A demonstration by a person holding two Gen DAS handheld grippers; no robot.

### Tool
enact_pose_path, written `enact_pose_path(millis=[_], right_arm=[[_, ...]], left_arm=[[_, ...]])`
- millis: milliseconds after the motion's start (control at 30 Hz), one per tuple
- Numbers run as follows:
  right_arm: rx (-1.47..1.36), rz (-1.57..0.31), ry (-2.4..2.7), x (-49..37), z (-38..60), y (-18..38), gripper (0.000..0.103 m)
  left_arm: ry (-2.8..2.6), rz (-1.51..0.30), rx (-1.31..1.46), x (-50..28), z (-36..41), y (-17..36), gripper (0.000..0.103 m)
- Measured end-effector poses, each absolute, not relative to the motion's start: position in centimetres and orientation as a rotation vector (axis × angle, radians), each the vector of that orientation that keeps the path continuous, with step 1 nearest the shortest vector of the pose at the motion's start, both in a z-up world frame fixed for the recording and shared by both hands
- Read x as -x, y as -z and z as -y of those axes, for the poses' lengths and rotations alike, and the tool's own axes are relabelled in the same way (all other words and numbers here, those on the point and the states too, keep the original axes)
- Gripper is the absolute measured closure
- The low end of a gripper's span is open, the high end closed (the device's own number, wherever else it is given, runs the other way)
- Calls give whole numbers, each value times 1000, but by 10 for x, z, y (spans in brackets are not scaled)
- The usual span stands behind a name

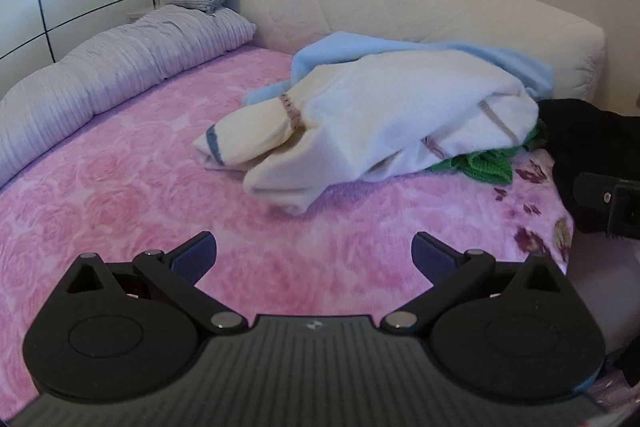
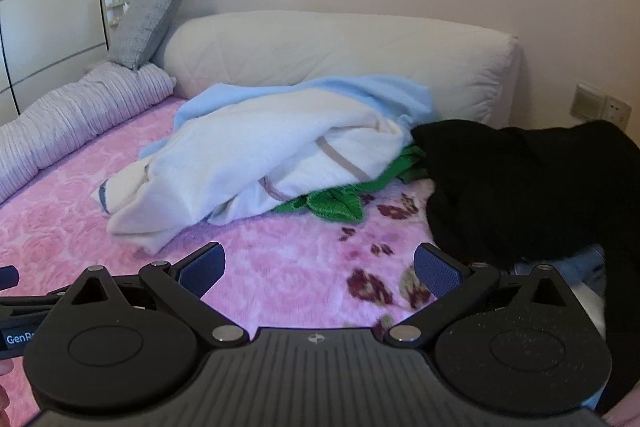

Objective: Fold clothes
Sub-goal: 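Move both grippers toward the cream striped sweater on the bed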

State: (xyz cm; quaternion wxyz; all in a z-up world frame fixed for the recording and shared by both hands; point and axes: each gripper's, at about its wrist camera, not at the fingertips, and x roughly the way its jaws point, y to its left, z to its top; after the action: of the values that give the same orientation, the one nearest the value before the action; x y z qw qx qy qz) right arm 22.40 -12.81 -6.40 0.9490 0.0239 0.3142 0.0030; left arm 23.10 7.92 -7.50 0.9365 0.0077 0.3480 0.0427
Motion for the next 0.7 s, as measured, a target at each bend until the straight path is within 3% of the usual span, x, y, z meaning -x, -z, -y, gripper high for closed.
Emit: enact_pose_path(millis=[500,700], right_arm=[[-44,-766,-7,-309,138,-43,0],[-57,-812,-36,-329,164,-73,0]], left_arm=[[-101,-811,-73,-318,-55,-47,0],[-113,-849,-63,-332,-43,-68,0]])
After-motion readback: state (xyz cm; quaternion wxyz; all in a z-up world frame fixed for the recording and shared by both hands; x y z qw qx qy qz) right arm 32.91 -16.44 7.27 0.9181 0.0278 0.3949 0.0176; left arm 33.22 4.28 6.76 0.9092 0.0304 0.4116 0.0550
